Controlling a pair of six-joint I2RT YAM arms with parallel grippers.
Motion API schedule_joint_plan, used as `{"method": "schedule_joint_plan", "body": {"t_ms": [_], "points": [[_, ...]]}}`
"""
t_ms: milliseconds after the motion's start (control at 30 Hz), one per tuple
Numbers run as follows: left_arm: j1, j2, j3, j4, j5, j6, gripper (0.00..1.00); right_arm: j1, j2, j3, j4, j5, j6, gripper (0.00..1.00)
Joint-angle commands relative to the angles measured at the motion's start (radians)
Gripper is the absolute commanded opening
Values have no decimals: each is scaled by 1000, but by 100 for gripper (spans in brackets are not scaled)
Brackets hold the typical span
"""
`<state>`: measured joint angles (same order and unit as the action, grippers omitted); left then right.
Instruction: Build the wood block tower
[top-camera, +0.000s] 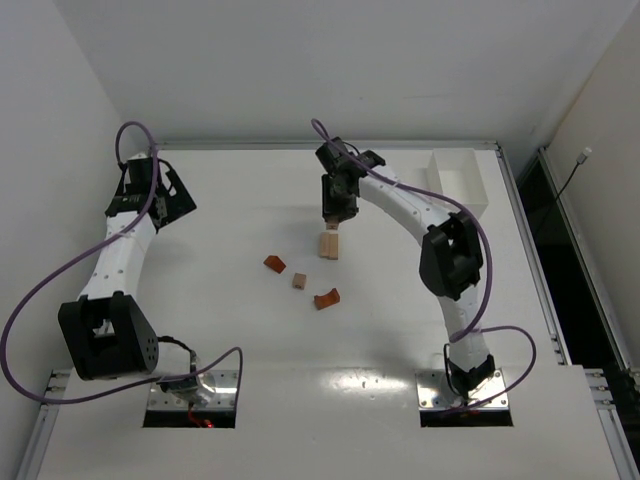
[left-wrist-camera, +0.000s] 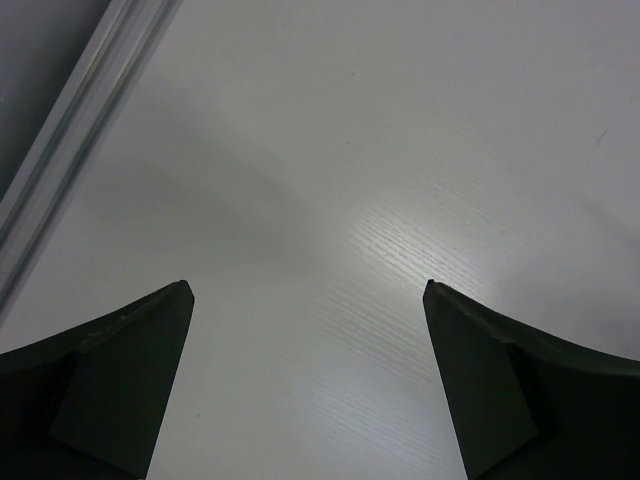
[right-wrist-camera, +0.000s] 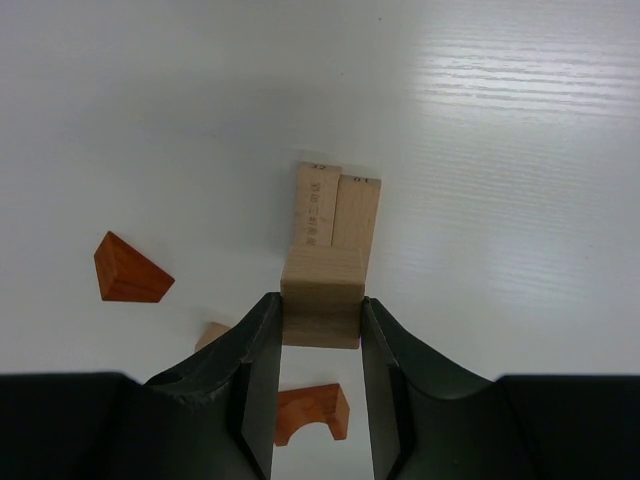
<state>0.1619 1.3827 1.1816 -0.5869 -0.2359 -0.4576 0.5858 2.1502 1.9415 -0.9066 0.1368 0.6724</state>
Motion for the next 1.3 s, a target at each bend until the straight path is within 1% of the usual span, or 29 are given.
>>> {"method": "schedule_joint_plan", "body": {"t_ms": [0, 567, 1267], "points": [[-10, -42, -14, 22, -11, -9, 100, 5, 7, 45, 17, -31, 33, 0], [-10, -24, -14, 32, -11, -9, 100, 14, 115, 54, 44, 9, 12, 0], [-10, -5, -5, 32, -2, -9, 100, 14, 155, 56, 54, 27, 12, 0]]}}
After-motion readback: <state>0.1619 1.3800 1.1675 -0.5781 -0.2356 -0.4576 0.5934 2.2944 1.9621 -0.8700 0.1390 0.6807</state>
